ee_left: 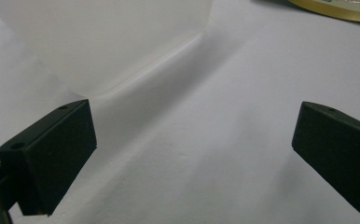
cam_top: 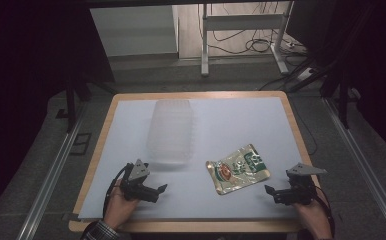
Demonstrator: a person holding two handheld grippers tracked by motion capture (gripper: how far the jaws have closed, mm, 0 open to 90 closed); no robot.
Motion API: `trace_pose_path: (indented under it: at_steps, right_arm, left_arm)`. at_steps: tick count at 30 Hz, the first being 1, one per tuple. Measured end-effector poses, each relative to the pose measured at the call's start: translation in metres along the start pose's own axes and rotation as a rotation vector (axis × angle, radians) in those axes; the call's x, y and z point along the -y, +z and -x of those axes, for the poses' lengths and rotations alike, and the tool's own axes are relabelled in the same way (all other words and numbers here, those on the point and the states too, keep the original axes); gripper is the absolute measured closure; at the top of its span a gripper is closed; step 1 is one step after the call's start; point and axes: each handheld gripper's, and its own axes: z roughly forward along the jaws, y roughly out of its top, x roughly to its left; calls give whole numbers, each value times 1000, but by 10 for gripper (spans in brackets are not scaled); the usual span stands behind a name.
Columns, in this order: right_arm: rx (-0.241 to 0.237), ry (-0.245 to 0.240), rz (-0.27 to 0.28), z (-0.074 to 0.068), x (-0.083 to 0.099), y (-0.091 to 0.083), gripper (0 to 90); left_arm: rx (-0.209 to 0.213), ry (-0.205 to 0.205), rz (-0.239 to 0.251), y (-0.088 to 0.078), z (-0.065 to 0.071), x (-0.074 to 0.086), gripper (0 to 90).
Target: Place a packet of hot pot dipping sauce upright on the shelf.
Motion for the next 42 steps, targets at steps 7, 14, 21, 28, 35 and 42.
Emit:
trace_pose_path:
  at_steps: [7, 14, 21, 28, 35, 42]
  right_arm:
    - [5, -14, -12, -2, -1, 1, 0]
    - [10, -16, -13, -3, -1, 1, 0]
    - [9, -24, -20, -5, -1, 2, 0]
    - [1, -27, -23, -6, -1, 3, 0]
    - [0, -7, -6, -6, -3, 4, 0]
    - [-6, -14, 5, -8, -9, 10, 0]
  left_arm:
    - [1, 2, 0, 1, 0, 0, 0]
    - [4, 4, -3, 2, 1, -1, 0]
    - [8, 0, -6, 2, 1, -1, 0]
    - [7, 0, -6, 3, 1, -1, 0]
    - [7, 2, -8, 3, 2, -1, 0]
    - [7, 11, -14, 4, 2, -1, 0]
